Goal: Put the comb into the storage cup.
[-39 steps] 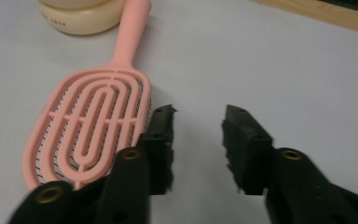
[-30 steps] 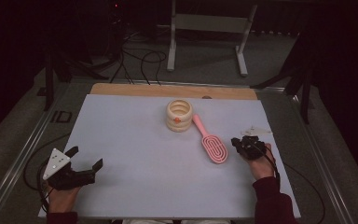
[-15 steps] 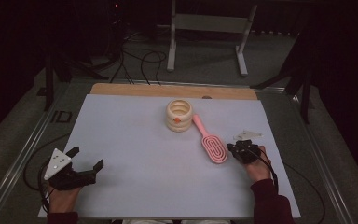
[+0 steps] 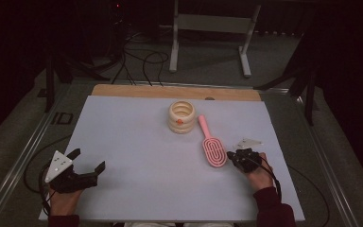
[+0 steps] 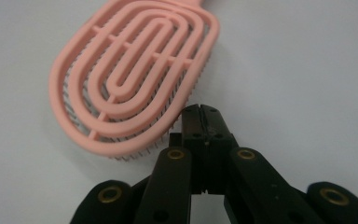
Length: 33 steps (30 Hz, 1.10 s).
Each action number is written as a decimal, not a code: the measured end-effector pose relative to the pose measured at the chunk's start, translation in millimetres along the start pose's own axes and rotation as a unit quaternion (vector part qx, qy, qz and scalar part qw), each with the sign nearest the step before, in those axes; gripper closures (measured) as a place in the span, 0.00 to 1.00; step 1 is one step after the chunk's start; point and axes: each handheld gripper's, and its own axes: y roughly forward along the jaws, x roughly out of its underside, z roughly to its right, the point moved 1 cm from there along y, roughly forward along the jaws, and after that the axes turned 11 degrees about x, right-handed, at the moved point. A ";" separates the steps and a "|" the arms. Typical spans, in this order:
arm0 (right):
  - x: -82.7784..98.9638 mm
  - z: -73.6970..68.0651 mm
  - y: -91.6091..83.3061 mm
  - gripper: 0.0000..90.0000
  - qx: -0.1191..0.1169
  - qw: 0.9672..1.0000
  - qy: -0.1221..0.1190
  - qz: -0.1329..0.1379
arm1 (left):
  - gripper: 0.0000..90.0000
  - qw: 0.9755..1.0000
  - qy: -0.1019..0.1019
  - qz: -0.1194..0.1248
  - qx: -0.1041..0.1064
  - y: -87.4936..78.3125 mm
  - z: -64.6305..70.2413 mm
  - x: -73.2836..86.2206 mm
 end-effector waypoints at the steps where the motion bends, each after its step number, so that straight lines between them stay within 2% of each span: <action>1: -0.6 -2.4 -0.6 1.00 -0.001 1.000 -0.005 0.002 | 0.00 1.000 0.000 -0.001 0.000 0.0 0.0 0.0; 13: -4.0 -18.5 -1.6 1.00 -0.020 0.999 -0.032 0.005 | 0.00 1.000 0.002 -0.003 0.001 1.6 1.1 0.4; 18: -8.0 -28.3 -1.6 1.00 -0.035 0.998 -0.044 0.010 | 0.00 1.000 0.001 -0.003 0.002 1.8 1.2 0.6; 33: -31.4 -59.4 3.7 1.00 -0.063 0.995 -0.068 0.023 | 0.00 1.000 0.001 -0.003 0.003 2.3 1.0 1.0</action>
